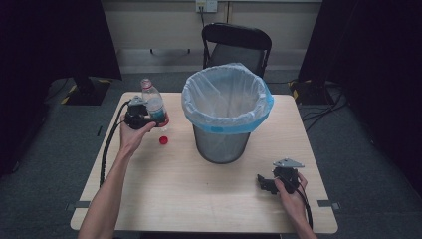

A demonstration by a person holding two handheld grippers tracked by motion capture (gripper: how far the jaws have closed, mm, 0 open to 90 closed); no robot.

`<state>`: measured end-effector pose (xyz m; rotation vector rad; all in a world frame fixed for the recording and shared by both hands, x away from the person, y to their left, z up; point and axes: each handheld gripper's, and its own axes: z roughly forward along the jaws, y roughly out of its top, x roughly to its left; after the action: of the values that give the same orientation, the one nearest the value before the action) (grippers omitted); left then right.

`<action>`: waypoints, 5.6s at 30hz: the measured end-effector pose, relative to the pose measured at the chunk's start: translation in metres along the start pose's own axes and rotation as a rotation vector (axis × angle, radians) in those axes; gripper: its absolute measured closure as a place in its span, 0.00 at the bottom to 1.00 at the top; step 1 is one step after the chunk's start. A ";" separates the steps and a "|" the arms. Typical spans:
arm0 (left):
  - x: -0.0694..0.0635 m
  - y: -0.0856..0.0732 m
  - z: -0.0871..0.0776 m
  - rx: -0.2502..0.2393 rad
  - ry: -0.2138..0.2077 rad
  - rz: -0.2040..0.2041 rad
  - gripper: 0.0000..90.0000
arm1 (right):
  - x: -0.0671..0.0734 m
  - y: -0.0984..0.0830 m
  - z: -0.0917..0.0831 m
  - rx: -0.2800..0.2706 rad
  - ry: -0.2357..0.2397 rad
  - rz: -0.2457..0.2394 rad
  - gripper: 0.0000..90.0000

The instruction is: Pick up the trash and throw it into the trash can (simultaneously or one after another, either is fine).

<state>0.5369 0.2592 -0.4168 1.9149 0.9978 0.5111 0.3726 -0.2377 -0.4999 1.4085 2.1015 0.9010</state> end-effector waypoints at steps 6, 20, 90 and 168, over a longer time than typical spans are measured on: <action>-0.005 -0.003 -0.012 -0.041 -0.013 -0.024 0.31 | 0.000 0.000 0.000 0.000 0.000 0.000 0.11; -0.015 0.000 -0.047 -0.183 -0.024 -0.065 0.32 | 0.000 0.000 0.000 0.000 0.000 0.000 0.11; -0.077 0.128 -0.112 -0.549 -0.181 -0.040 0.32 | 0.000 0.000 0.000 0.000 0.000 0.000 0.11; -0.062 0.092 -0.115 -0.393 -0.180 -0.034 0.27 | 0.000 0.000 0.000 0.000 -0.001 0.000 0.11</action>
<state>0.4626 0.2432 -0.2757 1.5593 0.7487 0.4668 0.3727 -0.2377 -0.4999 1.4081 2.1003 0.9002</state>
